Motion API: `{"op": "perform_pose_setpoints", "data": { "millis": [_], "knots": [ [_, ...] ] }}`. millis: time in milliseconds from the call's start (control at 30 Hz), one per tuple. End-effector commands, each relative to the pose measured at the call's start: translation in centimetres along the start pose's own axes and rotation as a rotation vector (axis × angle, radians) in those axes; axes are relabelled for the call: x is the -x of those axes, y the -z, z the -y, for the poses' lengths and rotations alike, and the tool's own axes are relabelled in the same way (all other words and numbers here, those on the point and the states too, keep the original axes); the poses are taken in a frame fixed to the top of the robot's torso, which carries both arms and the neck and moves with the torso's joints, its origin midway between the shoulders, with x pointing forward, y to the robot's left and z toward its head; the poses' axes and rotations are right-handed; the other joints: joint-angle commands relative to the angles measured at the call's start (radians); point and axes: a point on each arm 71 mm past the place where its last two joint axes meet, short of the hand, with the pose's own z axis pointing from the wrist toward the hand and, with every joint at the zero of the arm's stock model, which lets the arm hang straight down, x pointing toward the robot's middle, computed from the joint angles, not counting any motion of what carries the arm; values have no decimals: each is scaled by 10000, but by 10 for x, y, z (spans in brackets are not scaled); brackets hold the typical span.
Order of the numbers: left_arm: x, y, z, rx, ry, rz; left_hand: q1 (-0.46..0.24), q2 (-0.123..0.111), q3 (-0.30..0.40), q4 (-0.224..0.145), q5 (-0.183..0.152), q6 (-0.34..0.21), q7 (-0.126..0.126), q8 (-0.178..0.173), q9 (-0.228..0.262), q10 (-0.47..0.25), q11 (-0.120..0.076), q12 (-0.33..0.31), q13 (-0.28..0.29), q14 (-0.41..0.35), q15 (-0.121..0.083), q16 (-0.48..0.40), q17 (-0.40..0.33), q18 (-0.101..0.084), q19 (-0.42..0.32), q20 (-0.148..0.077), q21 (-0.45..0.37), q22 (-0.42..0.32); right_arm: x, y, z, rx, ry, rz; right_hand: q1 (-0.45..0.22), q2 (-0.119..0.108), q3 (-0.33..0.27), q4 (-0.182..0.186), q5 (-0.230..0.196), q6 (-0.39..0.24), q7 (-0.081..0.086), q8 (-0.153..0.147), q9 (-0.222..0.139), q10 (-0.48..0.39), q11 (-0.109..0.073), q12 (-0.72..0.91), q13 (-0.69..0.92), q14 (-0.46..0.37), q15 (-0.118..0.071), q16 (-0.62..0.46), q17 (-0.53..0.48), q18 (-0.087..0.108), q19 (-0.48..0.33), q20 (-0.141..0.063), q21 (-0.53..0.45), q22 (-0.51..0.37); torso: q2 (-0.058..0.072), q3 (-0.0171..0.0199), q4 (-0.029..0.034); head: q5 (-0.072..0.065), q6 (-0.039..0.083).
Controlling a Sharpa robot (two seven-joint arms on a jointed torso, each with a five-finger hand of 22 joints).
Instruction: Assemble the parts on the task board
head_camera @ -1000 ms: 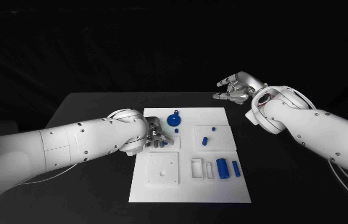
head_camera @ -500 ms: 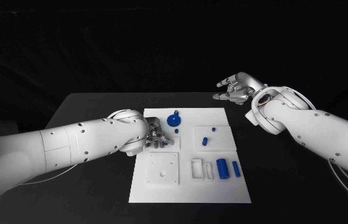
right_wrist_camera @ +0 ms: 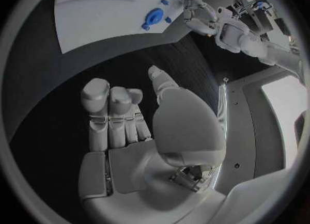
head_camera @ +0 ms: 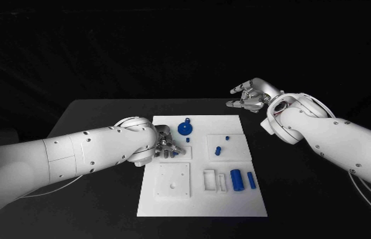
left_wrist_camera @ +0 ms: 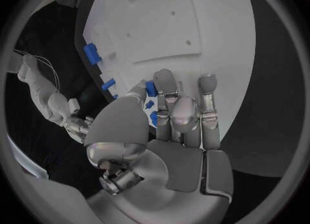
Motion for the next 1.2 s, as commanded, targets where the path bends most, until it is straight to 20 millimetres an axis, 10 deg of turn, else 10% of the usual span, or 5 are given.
{"op": "perform_pose_setpoints", "data": {
  "millis": [33,500,1200],
  "knots": [
    [-13,-2,0,89,-267,-558,91,-249,93,310,-120,-12,-27,-69,16,475,-26,-9,-10,-65,-14,-49,1,-9,60,-18,-33,180,-1,0,-1,77,0,-106,-62,10,-58,27,47,-21,23,-61,-14,-17,0,16,-5,8,1,-54,-3,111,55,37,-23,1045,2,0,4,-10,-18],
    [-11,-1,1,-55,-152,-562,308,-832,50,1088,-595,75,-10,-102,-4,476,-18,-21,-27,-75,-10,-58,14,-17,46,-17,-53,181,-3,0,-1,60,-9,-127,-48,14,-48,23,38,-37,26,-61,-14,-24,1,7,-11,6,2,-58,-5,111,54,38,-32,1043,-6,0,8,-20,-15],
    [2,4,3,-157,48,-379,317,-929,26,1306,-734,89,-9,-108,2,475,-18,-22,-32,-72,-14,-57,32,-8,49,-18,-45,181,-3,0,0,37,-12,-137,-33,20,-20,10,14,-41,27,-62,-15,-28,2,3,-15,4,2,-61,-6,113,53,38,-45,1041,-4,2,13,-33,-17]
  ]
}}
